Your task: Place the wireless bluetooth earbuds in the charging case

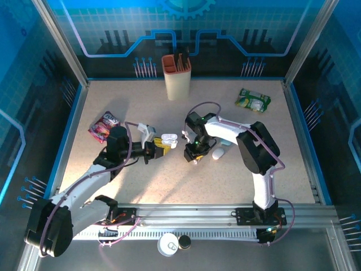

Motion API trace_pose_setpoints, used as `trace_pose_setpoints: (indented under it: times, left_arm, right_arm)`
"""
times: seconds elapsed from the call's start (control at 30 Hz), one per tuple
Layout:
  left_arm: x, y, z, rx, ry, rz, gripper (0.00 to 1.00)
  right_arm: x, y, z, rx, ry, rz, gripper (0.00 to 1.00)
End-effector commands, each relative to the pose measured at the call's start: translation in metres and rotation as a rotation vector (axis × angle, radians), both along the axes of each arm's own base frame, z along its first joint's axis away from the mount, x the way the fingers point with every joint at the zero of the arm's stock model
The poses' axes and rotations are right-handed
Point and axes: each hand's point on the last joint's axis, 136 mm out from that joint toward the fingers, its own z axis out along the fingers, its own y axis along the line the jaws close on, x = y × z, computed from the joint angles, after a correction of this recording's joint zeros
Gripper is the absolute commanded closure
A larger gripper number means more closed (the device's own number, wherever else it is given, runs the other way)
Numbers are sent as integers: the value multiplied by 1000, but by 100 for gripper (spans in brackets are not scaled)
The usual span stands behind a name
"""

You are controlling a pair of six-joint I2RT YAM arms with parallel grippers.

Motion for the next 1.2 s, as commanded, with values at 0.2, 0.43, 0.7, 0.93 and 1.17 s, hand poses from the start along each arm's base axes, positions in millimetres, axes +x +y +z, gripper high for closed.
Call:
trace_pose_setpoints:
  times: [0.2, 0.43, 0.7, 0.93, 1.17]
  left_arm:
    - [4, -1, 11, -17, -27, -11, 90]
    - [3, -1, 12, -19, -26, -14, 90]
    - [2, 0, 12, -21, -32, -6, 90]
    - [4, 0, 11, -25, -33, -5, 90]
    - [5, 0, 10, -25, -30, -5, 90]
  right_arm:
    - [8, 1, 23, 54, -86, -33, 52]
    - [16, 2, 10, 77, -40, -56, 44]
    - [-3, -6, -11, 70, 34, -82, 43]
    - [-28, -20, -12, 68, 76, -119, 43]
    - [-48, -27, -2, 77, 99, -142, 43]
